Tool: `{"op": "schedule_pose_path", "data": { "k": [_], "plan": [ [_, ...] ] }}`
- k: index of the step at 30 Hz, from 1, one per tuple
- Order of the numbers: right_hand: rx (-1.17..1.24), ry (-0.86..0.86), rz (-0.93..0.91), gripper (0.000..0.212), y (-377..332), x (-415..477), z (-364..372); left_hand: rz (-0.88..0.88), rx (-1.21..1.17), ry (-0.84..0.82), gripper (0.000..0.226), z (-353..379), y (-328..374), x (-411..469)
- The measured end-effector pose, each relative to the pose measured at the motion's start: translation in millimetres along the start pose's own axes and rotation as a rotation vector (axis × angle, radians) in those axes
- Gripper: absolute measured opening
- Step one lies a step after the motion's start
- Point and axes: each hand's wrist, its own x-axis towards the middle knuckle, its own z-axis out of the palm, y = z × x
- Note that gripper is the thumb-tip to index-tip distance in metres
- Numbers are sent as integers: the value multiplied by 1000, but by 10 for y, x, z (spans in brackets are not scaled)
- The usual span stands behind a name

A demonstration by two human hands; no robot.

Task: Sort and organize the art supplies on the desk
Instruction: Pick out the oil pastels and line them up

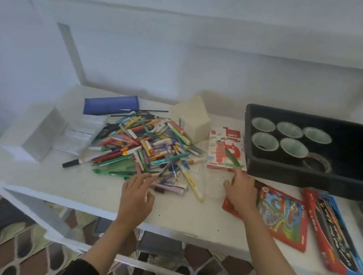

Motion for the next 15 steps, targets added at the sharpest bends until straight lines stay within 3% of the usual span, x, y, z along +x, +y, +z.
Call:
{"op": "schedule_pose_path", "data": {
  "k": [6, 9, 15],
  "plan": [
    [25, 66, 103, 35, -150, 76, 70, -150, 211, -222, 60, -239, -581, -6],
    [197, 157, 99, 25, -131, 64, 68, -158, 199, -305, 71, -221, -673, -11],
    [430, 413, 29, 25, -102, -174, -57, -138, 183, -289, 73, -193, -671, -10]
  ]
}}
